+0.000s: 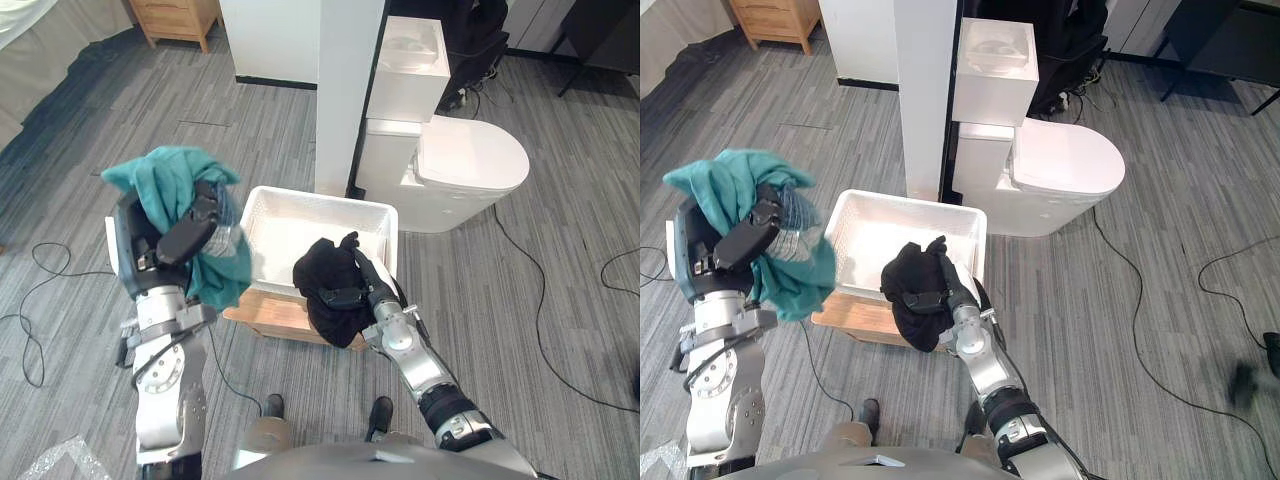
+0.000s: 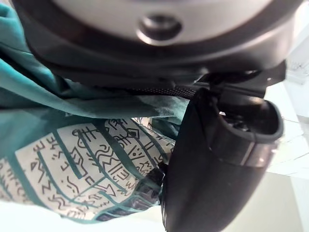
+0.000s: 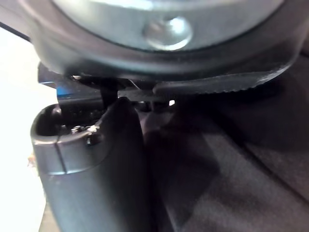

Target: Tidy up the quilt and then pick up the clothes from the bed and put them into the laundry hamper

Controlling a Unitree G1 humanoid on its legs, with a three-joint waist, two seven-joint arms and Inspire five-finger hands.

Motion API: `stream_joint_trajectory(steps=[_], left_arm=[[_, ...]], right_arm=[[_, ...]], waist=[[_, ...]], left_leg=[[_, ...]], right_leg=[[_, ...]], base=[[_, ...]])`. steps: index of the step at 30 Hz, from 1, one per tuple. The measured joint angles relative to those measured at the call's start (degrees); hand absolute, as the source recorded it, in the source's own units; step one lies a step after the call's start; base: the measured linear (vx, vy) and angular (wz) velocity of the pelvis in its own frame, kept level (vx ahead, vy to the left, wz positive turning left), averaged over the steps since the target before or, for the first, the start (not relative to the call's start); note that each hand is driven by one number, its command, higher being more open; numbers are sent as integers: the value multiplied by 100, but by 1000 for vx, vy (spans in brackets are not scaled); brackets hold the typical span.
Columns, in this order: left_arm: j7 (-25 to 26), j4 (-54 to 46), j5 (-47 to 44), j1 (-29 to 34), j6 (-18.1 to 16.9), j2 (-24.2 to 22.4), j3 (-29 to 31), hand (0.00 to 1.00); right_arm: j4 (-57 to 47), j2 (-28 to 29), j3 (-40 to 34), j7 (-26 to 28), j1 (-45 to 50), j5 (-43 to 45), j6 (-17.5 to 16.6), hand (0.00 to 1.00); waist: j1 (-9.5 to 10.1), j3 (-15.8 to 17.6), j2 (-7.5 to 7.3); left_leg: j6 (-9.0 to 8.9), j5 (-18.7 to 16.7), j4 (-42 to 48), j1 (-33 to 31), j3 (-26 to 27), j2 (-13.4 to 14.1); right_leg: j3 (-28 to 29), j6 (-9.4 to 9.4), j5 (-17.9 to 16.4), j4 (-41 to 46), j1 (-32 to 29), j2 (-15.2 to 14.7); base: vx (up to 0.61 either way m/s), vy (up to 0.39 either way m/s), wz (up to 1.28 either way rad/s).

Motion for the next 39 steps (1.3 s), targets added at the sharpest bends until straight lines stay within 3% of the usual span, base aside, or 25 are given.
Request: stream_joint_trajectory(steps=[5, 12, 21, 28, 34, 39], left_arm=[[312, 26, -2, -150, -33, 2, 136, 0], [451, 128, 421, -138, -23, 58, 477, 0], [439, 128, 1046, -63, 59, 135, 912, 0], [510, 262, 2285, -95, 390, 132, 267, 0], [696, 908, 2691, -533, 664, 343, 216, 0], [856, 1486, 2906, -853, 850, 496, 231, 0]], right_arm=[[-113, -38, -51, -110, -332, 4, 65, 100], [-1572, -161, -381, -173, -321, 27, 134, 100], [-2417, -301, -1266, -212, 303, 363, 141, 100], [-2710, -303, -1287, -234, 417, 592, 143, 100], [-3074, -311, -1518, -442, 647, 619, 142, 100], [-3078, -371, -1738, -490, 971, 758, 146, 100]], waist=[[4, 17, -20], [-113, 43, -95], [-240, 37, -107], [-393, 30, -111], [-513, 5, -112], [-610, -150, -68]], left_leg=[[5, 3, -104, 205, 171, 50], [7, -50, -90, 427, 431, 72], [6, -212, -9, 628, 820, 132], [-54, -292, 90, 737, 1070, 238], [-79, -421, 262, 745, 1277, 320], [-83, -455, 334, 665, 1547, 398]], right_leg=[[179, -32, 128, 0, 33, 17], [424, -21, 181, -1, 116, 40], [804, -16, 185, -1, 143, 121], [1034, -14, 188, -4, 126, 239], [1221, 7, 218, -5, 73, 319], [1474, 61, 493, -9, -186, 435]], base=[[-5, 15, -16], [-37, 5, -17], [-49, -9, -23], [-13, -21, -19], [-21, -9, -20], [-30, -9, -29]])
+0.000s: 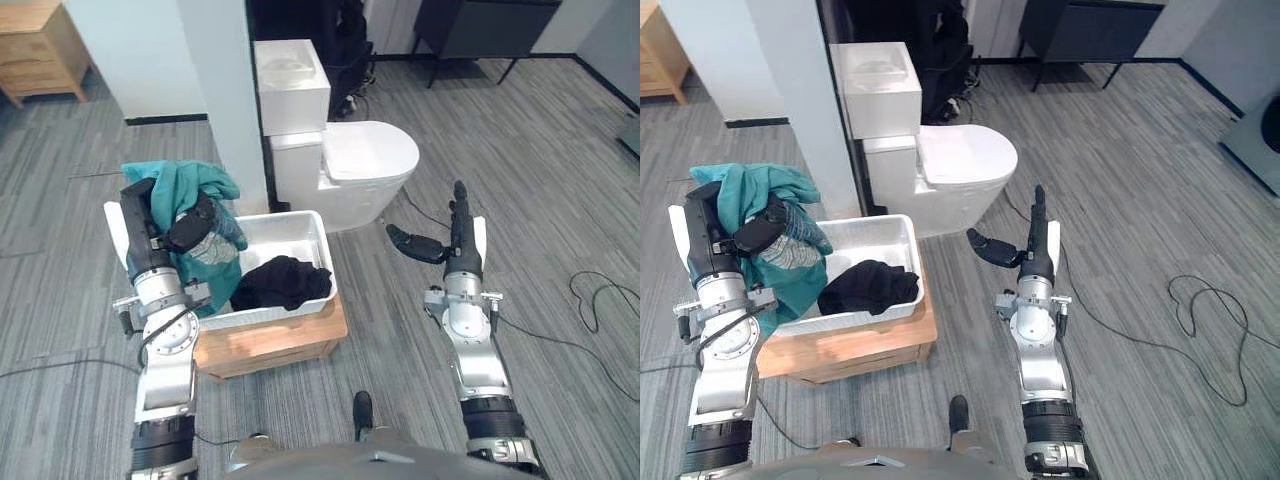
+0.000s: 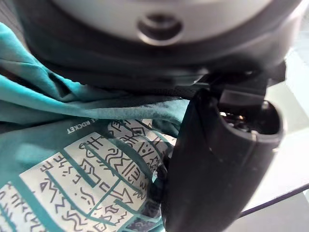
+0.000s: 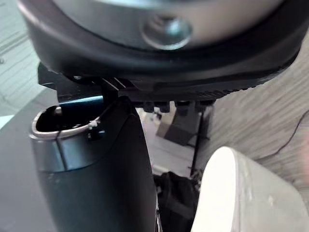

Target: Tidy up the quilt and then pick up the clothes from the bed and put them into the laundry hamper

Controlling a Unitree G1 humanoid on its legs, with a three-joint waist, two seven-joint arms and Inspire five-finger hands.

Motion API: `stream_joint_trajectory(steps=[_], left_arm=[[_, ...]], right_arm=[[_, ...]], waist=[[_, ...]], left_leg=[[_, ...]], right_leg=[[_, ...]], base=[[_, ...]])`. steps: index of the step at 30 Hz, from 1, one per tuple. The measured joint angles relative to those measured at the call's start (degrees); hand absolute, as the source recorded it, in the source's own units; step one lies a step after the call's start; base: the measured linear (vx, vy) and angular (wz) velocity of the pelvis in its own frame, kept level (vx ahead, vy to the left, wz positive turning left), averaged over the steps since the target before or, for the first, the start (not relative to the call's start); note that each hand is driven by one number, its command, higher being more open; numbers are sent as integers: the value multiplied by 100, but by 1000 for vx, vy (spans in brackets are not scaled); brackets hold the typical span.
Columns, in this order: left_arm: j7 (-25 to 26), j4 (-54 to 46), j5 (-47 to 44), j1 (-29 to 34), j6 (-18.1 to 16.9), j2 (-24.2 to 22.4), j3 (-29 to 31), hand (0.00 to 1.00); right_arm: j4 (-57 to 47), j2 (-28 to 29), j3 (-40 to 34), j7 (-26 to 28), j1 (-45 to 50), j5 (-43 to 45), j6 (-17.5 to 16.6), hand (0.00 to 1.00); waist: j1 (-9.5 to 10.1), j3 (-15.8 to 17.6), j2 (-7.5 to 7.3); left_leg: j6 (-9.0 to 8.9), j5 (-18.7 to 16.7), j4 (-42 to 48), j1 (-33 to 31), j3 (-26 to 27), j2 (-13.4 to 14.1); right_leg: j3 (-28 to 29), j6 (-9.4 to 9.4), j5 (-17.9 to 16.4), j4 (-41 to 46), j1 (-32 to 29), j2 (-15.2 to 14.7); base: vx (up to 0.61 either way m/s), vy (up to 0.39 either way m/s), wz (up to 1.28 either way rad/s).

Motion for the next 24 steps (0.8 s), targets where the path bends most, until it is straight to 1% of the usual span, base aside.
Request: stream_joint_trajectory(steps=[1, 3, 6, 9, 11, 12, 15, 16, 17, 19, 24], left_arm=[[1, 90, 6, -11, 66, 0, -4, 0], [3, 252, 10, -5, 90, -1, -1, 0], [3, 482, 58, -1, 185, -5, 0, 0], [3, 770, 236, 17, 191, -18, 0, 0], [5, 1123, 238, 38, 198, -36, 3, 0], [-2, 1312, 243, 52, 295, -56, 3, 100], [-25, 1742, 255, 93, 439, -147, 53, 100], [-46, 1849, 289, 167, 520, -166, 57, 100], [-61, 1871, 372, 248, 546, -166, 60, 100], [-110, 2012, 453, 443, 591, -204, 63, 100], [-211, 2091, 446, 537, 794, -586, 164, 100]], right_arm=[[-34, -31, -6, 4, 77, 1, 1, 100], [-144, -32, -14, 5, 225, 0, 3, 100], [-340, -35, -22, 18, 481, 0, 2, 100], [-345, -36, -86, 42, 686, 6, 2, 100], [-345, -34, -79, 64, 913, 76, 2, 100], [-345, -28, -74, 138, 1064, 213, 2, 100], [-345, 120, -42, 247, 1471, 218, 3, 100], [-345, 218, 15, 288, 1653, 219, 4, 100], [-345, 247, 78, 312, 1725, 219, 7, 100], [-349, 373, 203, 409, 1943, 221, 7, 100], [-350, 391, 286, 563, 2337, 214, 11, 100]], waist=[[-31, -11, 15], [-131, -15, 18], [-160, -32, 27], [-241, -91, 80], [-288, -142, 163], [-298, -167, 202], [-320, -183, 223], [-363, -212, 192], [-386, -234, 170], [-462, -270, 115], [-453, -364, 139]], left_leg=[[13, -9, 1, 6, 66, -6], [29, -33, 14, 17, 137, -21], [45, -159, 174, -14, 246, -7], [47, -203, 238, -108, 314, -11], [40, -204, 240, -120, 353, 4], [32, -208, 241, -120, 402, 13], [4, -226, 254, -107, 502, 56], [-9, -233, 257, -109, 561, 83], [-18, -239, 256, -111, 603, 89], [-47, -282, 276, -99, 697, 113], [-158, -320, 370, -109, 811, 295]], right_leg=[[52, 55, 54, -1, -34, 1], [92, 53, 79, -2, -46, -7], [188, 63, 86, -7, -78, -1], [190, 64, 84, -7, -173, -4], [203, 64, 83, -7, -204, 14], [255, 64, 83, -7, -230, 27], [340, 64, 83, -8, -259, 74], [359, 63, 79, -9, -294, 105], [387, 42, 63, -9, -320, 117], [434, -74, -26, -9, -341, 149], [449, -77, -55, -8, -376, 294]], base=[[-60, 10, -30], [-79, 6, -20], [-85, -13, -27], [-64, -34, -9], [-28, -38, -9], [-19, -33, -16], [-27, -34, -18], [-32, -48, -17], [-22, -57, -24], [-9, -66, -24], [-4, -69, -10]])
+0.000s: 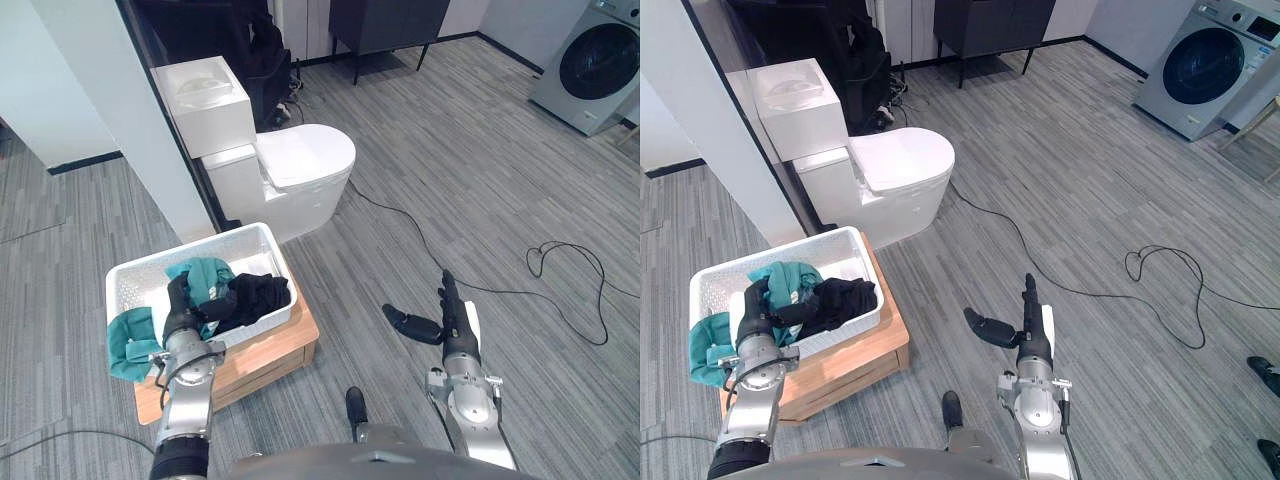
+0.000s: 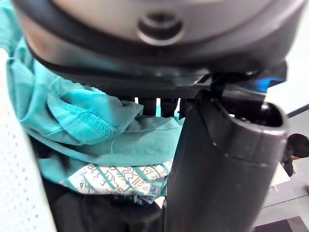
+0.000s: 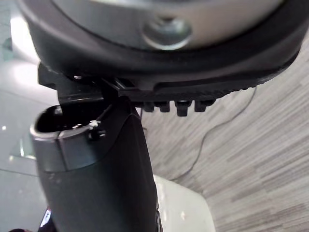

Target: Tidy up the quilt and then pick up the clothes from the bed and put them into the laundry hamper

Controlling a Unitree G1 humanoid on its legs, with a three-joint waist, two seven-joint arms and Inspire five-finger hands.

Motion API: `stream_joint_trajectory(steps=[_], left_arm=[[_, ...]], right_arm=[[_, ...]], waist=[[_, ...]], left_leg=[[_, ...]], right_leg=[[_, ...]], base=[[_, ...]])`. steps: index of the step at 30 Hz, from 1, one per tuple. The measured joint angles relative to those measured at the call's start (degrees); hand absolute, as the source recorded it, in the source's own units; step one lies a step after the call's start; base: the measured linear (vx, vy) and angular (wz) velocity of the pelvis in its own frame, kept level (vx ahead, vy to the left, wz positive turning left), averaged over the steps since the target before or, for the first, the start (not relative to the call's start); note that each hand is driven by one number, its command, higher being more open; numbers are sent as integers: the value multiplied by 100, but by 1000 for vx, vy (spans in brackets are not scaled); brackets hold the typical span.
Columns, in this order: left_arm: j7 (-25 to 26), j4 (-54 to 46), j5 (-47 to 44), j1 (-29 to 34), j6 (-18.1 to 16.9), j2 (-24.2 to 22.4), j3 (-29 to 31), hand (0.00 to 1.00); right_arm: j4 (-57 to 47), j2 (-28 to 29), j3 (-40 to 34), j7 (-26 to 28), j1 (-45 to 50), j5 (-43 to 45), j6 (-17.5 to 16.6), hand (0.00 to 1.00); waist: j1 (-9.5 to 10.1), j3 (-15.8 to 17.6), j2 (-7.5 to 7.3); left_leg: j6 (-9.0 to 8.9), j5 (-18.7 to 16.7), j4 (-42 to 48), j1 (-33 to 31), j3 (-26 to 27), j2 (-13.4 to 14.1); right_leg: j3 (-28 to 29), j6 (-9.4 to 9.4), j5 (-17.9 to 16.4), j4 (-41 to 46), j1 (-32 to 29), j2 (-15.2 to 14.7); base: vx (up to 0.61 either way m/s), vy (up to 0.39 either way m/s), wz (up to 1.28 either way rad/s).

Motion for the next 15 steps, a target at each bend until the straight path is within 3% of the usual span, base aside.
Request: stream_joint_trajectory(steps=[5, 8, 12, 15], left_arm=[[66, -109, -50, -2, -2, -124, 84, 100], [272, -817, -398, 6, -86, -114, 159, 100], [374, -1778, -750, 188, -589, -36, 321, 100], [440, -2198, -983, 287, -940, -20, 351, 100]], right_arm=[[20, -12, -41, 89, 392, -7, 1, 100], [247, 4, -105, 99, 547, -4, 5, 100], [715, 7, -228, 100, 580, -8, 14, 100], [1326, 1, -439, 99, 534, -50, 106, 100]], waist=[[-8, -201, 54], [-16, -238, 36], [-9, -327, 57], [48, -415, 190]], left_leg=[[-13, -16, 50, 22, -81, 55], [4, -44, 148, 27, -235, 69], [11, -44, 160, 34, -310, 47], [22, -20, 155, 44, -375, 42]], right_leg=[[-141, -2, 2, 0, 103, 11], [-288, -2, 2, 0, 247, -22], [-395, -85, -58, 0, 325, -67], [-498, -131, -95, 0, 388, -91]], base=[[-21, -18, 10], [-39, 11, 22], [-37, -4, 16], [-21, -17, 15]])
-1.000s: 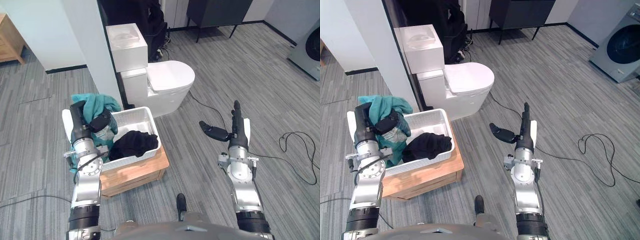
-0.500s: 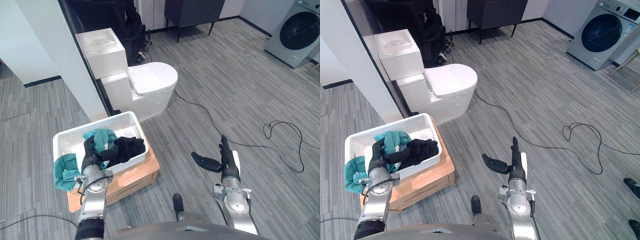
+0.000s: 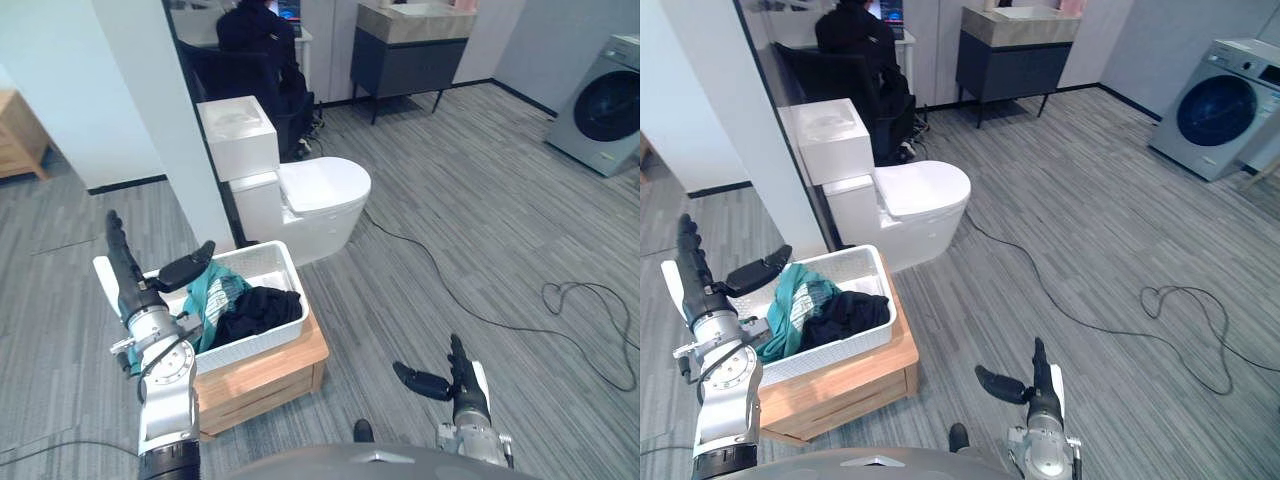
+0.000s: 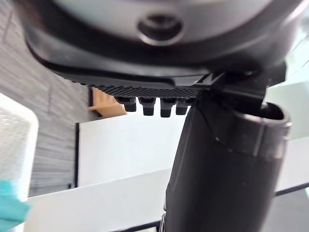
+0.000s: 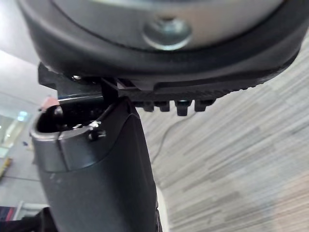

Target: Tidy up the quilt and then pick up the clothes from the bed and put them into the laundry hamper

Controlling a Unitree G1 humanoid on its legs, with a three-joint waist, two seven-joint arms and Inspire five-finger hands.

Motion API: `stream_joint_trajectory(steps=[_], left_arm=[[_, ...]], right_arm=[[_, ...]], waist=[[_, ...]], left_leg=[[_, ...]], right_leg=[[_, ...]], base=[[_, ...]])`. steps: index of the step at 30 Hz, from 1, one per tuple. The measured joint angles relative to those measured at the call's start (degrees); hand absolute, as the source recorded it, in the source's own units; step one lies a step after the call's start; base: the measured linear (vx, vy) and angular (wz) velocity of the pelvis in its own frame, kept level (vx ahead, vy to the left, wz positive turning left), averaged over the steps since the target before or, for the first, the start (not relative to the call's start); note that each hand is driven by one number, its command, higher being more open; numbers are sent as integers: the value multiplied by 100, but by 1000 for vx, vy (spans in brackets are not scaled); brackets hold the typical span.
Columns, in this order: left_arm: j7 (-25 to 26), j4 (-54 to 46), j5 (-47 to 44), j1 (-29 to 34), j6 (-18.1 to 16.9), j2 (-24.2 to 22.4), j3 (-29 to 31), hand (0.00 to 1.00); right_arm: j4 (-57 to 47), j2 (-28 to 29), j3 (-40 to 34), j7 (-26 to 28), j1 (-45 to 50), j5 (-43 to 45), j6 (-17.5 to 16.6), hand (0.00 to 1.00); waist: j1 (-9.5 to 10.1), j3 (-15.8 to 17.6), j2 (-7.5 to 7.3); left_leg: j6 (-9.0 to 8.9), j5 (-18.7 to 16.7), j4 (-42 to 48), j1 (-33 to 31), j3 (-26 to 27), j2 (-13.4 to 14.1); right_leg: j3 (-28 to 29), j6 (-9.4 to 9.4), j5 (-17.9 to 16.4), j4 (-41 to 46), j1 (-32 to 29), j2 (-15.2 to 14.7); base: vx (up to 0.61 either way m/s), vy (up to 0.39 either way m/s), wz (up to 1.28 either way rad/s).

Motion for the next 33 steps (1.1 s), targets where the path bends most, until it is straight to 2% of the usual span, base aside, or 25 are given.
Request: stream_joint_trajectory(steps=[3, 7, 9, 14, 15, 16, 17, 18, 20, 21, 22, 24, 25, 27, 28, 30, 33], left_arm=[[-64, -165, -189, 239, -105, -3, 26, 100], [-320, -135, -295, 469, -125, -2, -38, 100], [-396, 11, -634, 589, -231, -5, -65, 100], [-785, 1203, -1744, 1061, -275, -277, -296, 100], [-930, 1633, -1898, 1156, -192, -410, -322, 100], [-1056, 2090, -1988, 1246, -110, -497, -368, 100], [-1113, 2327, -1989, 1263, -53, -500, -374, 100], [-1197, 2593, -1944, 1305, -294, -508, -376, 100], [-1299, 3013, -1955, 1177, -285, -517, -137, 100], [-1285, 3488, -1889, 1062, -446, -504, 94, 100], [-1258, 3913, -1855, 888, -439, -477, 406, 100], [-1209, 4882, -1856, 648, -275, -389, 745, 100], [-1139, 5532, -1858, 552, -35, -384, 905, 100], [-1127, 6187, -1822, 594, 267, -469, 914, 100], [-1158, 6145, -1914, 606, 434, -493, 1171, 100], [-1134, 6189, -1620, 624, 425, -423, 1131, 100], [-1146, 6320, -1294, 593, 428, -372, 1086, 100]], right_arm=[[548, 1, -63, 1, -138, -9, 82, 100], [1091, 1, -145, 1, -260, -15, 115, 100], [1376, 0, -275, -4, -380, -12, 124, 100], [1868, -23, -411, -17, -591, -1, 308, 100], [1947, -19, -447, -16, -631, 0, 342, 100], [2045, -1, -476, -18, -683, 6, 348, 100], [2102, 12, -479, -17, -719, 12, 350, 100], [2193, 47, -492, -29, -745, 49, 362, 100], [2417, 47, -554, -34, -794, 65, 372, 100], [2583, 40, -614, -59, -835, 226, 367, 100], [2728, 36, -731, -128, -865, 503, 347, 100], [2991, 13, -932, -262, -951, 960, 328, 100], [3169, -11, -1036, -334, -1015, 1145, 328, 100], [3415, -34, -1134, -404, -1081, 1188, 335, 100], [3499, -24, -1208, -403, -1059, 1188, 338, 100], [3629, -41, -1215, -404, -1085, 1189, 340, 100], [3688, -91, -1215, -387, -1170, 1188, 330, 100]], waist=[[18, -22, 64], [90, -16, 17], [109, 2, -1], [147, 148, -39], [163, 145, -18], [192, 182, -82], [216, 206, -81], [280, 301, -144], [361, 310, -135], [365, 306, -130], [398, 296, -124], [402, 262, -38], [390, 271, -12], [394, 273, -2], [465, 307, -28], [507, 368, -51], [502, 419, -1]], left_leg=[[11, 34, -55, 91, -68, -23], [-18, 104, -177, 174, -141, -40], [-14, 184, -260, 178, -140, -47], [-44, 315, -466, 391, 86, 1], [-45, 346, -466, 413, 142, 14], [-16, 368, -477, 444, 178, 11], [-23, 375, -489, 481, 183, 6], [-37, 398, -555, 601, 191, -10], [-22, 440, -634, 697, 206, -29], [-24, 450, -712, 812, 241, -51], [-44, 462, -796, 892, 288, -74], [-69, 482, -931, 1003, 355, -115], [-95, 522, -1042, 1070, 384, -144], [-85, 606, -1162, 1094, 385, -165], [-100, 626, -1202, 1100, 373, -153], [-110, 668, -1266, 1148, 351, -151], [-108, 668, -1277, 1192, 347, -168]], right_leg=[[-103, -45, -75, -1, 117, -22], [-240, -61, -166, -3, 212, -38], [-280, -56, -197, -3, 209, -51], [-354, -86, -191, -3, 340, -62], [-385, -82, -194, -3, 369, -78], [-390, -79, -196, -3, 388, -93], [-390, -70, -203, -3, 419, -97], [-398, -55, -217, -3, 515, -103], [-456, -44, -265, -4, 612, -130], [-456, -47, -307, -5, 685, -140], [-452, -47, -325, -26, 721, -148], [-418, -68, -366, -33, 744, -153], [-410, -55, -375, -33, 746, -153], [-427, -21, -381, -32, 724, -150], [-446, -15, -387, -32, 721, -130], [-476, -12, -398, -24, 741, -112], [-480, 4, -413, -5, 784, -126]], base=[[-34, -17, 12], [-55, -28, 15], [-49, -32, 16], [-13, -5, 9], [-2, 23, 8], [-1, 30, 6], [2, 33, 2], [-9, 27, 10], [-3, 26, 11], [0, 0, 0], [0, 32, -4], [14, 31, -10], [31, 26, -10], [49, 16, 2], [51, 5, 8], [46, -7, 7], [27, 4, 1]])
